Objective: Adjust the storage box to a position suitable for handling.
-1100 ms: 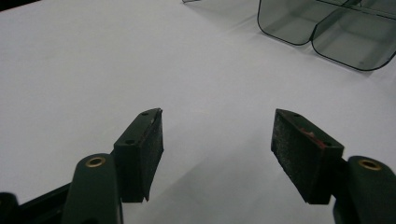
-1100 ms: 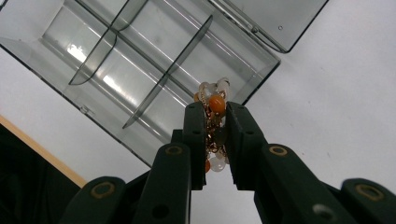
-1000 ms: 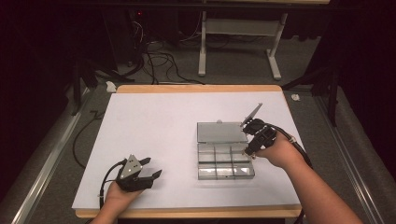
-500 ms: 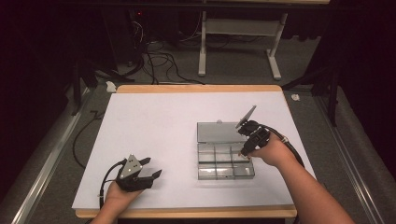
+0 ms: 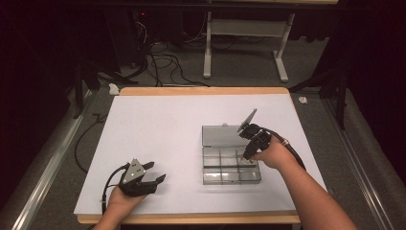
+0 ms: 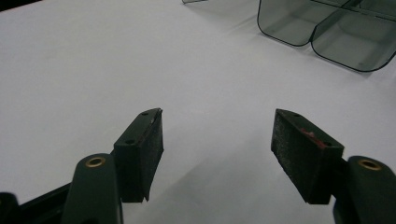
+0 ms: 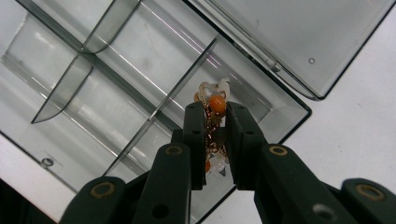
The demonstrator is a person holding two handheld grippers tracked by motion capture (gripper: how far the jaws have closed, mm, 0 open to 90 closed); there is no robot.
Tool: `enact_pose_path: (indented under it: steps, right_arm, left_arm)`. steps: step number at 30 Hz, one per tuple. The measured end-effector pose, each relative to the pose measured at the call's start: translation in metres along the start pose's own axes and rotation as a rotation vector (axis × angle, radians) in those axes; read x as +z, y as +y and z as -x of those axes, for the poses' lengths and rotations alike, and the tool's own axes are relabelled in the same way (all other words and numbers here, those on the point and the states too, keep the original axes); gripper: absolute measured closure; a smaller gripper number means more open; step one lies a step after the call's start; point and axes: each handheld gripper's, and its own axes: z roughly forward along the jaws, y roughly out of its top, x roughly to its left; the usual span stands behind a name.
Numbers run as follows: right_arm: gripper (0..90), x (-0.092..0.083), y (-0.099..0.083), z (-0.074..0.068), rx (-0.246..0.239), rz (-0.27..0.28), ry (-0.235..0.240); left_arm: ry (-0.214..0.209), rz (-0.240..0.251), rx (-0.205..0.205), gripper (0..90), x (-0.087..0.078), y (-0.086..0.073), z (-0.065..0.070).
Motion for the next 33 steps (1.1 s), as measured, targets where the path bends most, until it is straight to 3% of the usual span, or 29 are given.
enact_pose_path:
  steps: [3,5,6,7,11,12,13,20,29,30,31,33]
  right_arm:
    - [80.0,0.005,0.002,-0.002,0.029,-0.016,0.007]
    - [80.0,0.009,0.004,0.000,-0.008,-0.009,0.003]
    - [80.0,0.010,0.005,-0.001,0.018,-0.020,0.005]
    - [79.9,0.012,0.006,0.000,0.000,-0.017,0.004]
    - [79.8,0.017,0.007,0.001,0.019,-0.029,-0.001]
    - [79.8,0.018,0.007,0.002,0.001,-0.031,-0.007]
    - [79.7,0.019,0.008,0.001,0.022,-0.035,-0.006]
    - [76.3,0.024,0.005,0.004,0.023,-0.027,0.001]
    - [72.6,0.008,0.004,0.003,0.020,0.014,-0.010]
    - [72.6,0.005,0.004,0.001,0.052,0.009,-0.008]
    - [72.7,0.002,0.004,0.002,0.028,0.019,-0.012]
    - [72.7,-0.002,0.003,0.002,0.030,0.023,-0.016]
  left_arm:
    - [0.000,0.002,0.000,34.7,0.000,0.000,0.000]
    - [0.000,0.002,0.000,34.7,0.000,0.000,0.000]
    - [-0.001,0.002,0.000,34.6,0.000,0.000,0.000]
    - [-0.001,0.002,0.000,34.7,0.000,0.000,0.000]
    - [-0.002,0.002,0.000,34.7,0.000,0.000,0.000]
    - [-0.002,0.001,0.000,34.7,0.000,0.000,0.000]
    - [-0.001,0.002,0.001,34.6,0.000,0.000,0.000]
    - [-0.002,0.002,-0.001,34.7,0.000,0.000,0.000]
    - [-0.001,-0.001,0.000,34.7,0.001,0.000,0.000]
    - [-0.002,-0.004,0.001,34.7,0.001,0.000,0.000]
    - [-0.003,-0.005,0.002,34.7,0.001,0.000,0.000]
    - [-0.005,-0.009,0.006,34.7,0.001,0.000,0.000]
